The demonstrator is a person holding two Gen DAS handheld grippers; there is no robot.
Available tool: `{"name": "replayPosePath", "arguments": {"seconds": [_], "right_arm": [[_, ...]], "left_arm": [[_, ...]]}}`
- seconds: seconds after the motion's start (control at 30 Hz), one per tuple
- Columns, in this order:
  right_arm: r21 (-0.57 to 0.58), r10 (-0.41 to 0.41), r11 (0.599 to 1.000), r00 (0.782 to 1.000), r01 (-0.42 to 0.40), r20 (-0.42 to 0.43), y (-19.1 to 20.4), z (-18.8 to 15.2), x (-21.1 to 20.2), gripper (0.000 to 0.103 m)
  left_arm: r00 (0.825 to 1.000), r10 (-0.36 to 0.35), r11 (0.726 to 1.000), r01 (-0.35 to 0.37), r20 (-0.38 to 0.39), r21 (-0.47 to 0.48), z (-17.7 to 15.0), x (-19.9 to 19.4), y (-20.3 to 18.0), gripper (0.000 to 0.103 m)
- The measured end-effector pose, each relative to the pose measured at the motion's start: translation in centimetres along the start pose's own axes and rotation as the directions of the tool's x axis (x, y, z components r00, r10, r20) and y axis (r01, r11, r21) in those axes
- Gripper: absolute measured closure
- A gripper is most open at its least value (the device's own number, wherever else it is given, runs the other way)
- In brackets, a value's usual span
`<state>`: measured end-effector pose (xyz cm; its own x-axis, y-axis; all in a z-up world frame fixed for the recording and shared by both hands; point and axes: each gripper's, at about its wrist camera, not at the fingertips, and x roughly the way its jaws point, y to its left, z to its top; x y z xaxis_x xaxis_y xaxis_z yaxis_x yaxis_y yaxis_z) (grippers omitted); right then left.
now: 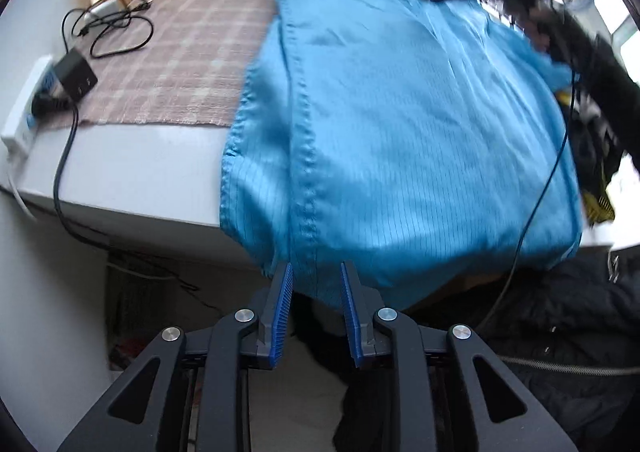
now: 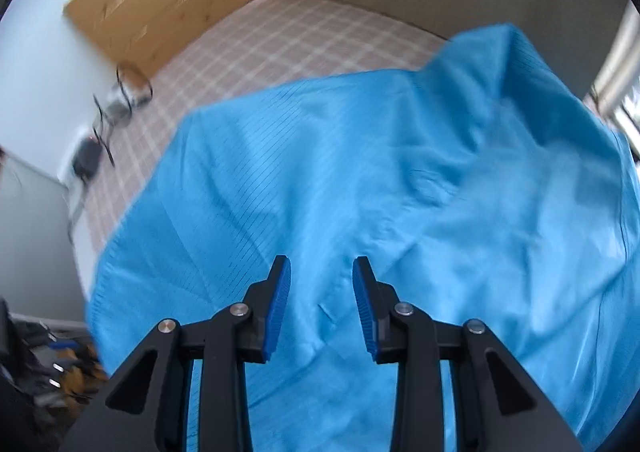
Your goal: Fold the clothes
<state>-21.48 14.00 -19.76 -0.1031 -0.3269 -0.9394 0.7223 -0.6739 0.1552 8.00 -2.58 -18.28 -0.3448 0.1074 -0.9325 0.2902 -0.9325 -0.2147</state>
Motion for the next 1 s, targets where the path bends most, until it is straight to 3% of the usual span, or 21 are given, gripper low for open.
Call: {"name": "replayPosePath", "arguments": {"seconds": [0.17,0.3,0.4,0.63,0.7,0.73,0.77,1.0], "right_arm": [[-0.035,-0.005,0.999,0.997,0.002,-0.077,3.0,-0.2,3.4,0.071],[-0.083,0.002,0.996,0.992,-0.012,-0.122,4.5,-1.7,4.4,0.071],[-0.094,0.015,0.995,0.987,-0.030,-0.160,5.0,-2.5,4.8,0.071],[-0.140,-0.002,0.990,0.989,-0.019,-0.150,5.8,-3.6,4.5,0.071],[-0.129,0.004,0.991,0.989,-0.023,-0.146,5.6,-3.6,4.5,0.071],[-0.121,0.008,0.992,0.989,-0.026,-0.146,5.5,-3.5,4.5,0.071],[-0.113,0.014,0.993,0.989,-0.031,-0.146,5.4,-3.4,4.4,0.071],[-0.103,0.018,0.994,0.994,-0.029,-0.108,5.1,-0.8,2.6,0.071]], "left_arm": [[0.996,-0.084,0.996,0.084,0.009,-0.010,0.4,1.2,0.3,0.074],[0.998,-0.057,0.998,0.057,0.003,0.016,0.6,2.1,0.0,0.074],[0.997,-0.077,0.997,0.077,0.021,0.001,1.0,1.8,0.7,0.074],[0.999,-0.035,0.998,0.035,0.007,0.056,2.0,3.3,1.3,0.075],[1.000,-0.028,0.997,0.028,-0.001,0.077,2.3,3.3,0.9,0.081],[1.000,-0.024,0.996,0.024,0.002,0.091,2.4,3.2,0.7,0.095],[1.000,-0.025,0.994,0.024,0.004,0.105,2.4,3.0,0.4,0.101],[1.000,0.005,0.985,-0.002,-0.017,0.175,0.8,1.3,0.5,0.102]]}}
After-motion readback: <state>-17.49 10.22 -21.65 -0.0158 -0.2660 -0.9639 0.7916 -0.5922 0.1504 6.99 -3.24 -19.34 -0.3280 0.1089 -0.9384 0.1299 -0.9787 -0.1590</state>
